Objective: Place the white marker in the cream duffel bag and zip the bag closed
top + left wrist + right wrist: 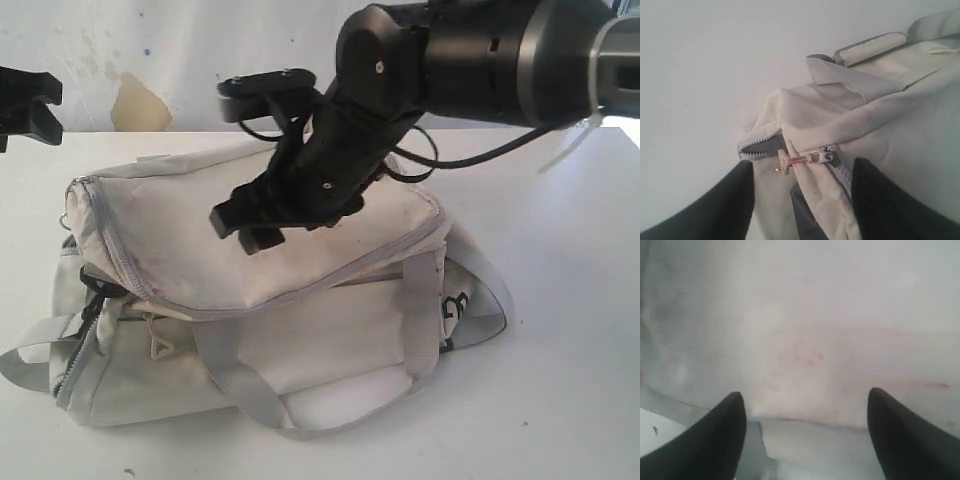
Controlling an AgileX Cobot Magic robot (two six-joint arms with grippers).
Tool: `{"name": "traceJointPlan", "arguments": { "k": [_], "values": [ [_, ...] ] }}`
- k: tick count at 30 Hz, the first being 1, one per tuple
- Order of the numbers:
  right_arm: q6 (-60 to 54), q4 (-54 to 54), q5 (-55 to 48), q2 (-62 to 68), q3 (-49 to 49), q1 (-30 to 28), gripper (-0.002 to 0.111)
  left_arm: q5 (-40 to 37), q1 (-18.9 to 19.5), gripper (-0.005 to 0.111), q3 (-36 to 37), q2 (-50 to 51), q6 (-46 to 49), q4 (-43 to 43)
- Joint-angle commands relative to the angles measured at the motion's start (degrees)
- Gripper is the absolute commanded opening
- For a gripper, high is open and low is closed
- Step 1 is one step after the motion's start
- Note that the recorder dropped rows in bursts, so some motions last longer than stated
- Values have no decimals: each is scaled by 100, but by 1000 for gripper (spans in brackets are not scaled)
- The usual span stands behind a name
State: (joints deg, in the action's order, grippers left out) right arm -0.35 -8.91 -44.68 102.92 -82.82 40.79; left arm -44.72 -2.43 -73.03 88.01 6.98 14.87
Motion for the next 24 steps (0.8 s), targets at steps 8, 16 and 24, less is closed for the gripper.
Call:
{"name": "traceJointPlan", "arguments": {
  "k": [8,16,24],
  "values": [
    [501,128,-1370,-66,-290,-1646,35,-148,5,43,-44,-142,-71,54],
    [515,94,-1704,-66,-290,-3006,16,55,5,39,-44,-142,-246,-391],
    [-235,241,-1819,-66,-290,-3846,7,-31,419,0,-44,-60,-741,-699]
  ]
}}
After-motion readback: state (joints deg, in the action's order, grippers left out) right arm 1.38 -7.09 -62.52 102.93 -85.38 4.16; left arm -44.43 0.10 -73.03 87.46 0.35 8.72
